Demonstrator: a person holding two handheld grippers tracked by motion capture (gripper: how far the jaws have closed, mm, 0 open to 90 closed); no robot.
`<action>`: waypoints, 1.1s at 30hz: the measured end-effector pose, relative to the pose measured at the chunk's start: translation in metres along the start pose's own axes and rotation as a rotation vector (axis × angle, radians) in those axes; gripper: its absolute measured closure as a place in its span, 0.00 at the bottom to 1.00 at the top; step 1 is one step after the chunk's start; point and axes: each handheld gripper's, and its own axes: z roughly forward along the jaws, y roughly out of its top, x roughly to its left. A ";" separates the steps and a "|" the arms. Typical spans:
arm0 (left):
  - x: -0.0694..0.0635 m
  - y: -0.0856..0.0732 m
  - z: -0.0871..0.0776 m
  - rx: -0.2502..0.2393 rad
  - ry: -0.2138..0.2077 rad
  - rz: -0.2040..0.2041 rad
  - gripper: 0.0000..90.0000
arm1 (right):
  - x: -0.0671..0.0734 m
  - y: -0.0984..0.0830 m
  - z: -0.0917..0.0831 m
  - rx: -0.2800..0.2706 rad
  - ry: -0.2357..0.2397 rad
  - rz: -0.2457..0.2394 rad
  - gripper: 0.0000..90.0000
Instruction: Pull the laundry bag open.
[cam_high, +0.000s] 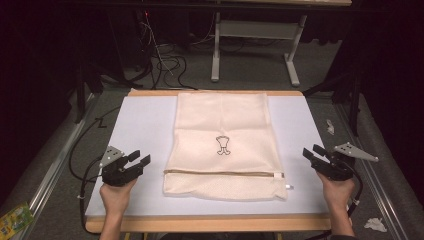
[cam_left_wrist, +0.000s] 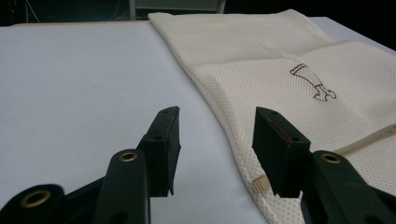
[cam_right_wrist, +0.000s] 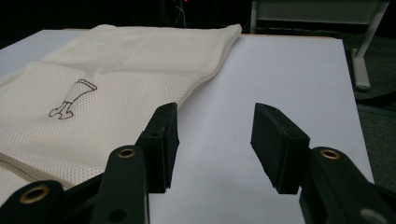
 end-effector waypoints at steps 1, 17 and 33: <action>0.000 0.000 0.000 -0.003 0.001 -0.002 0.57 | -0.001 0.000 0.000 0.003 -0.002 0.002 0.58; 0.009 -0.004 0.004 0.011 0.026 -0.023 0.56 | -0.011 -0.008 0.006 0.016 -0.034 0.040 0.58; 0.015 -0.013 0.025 0.058 0.107 0.010 0.55 | -0.017 -0.017 0.020 0.048 -0.105 0.062 0.56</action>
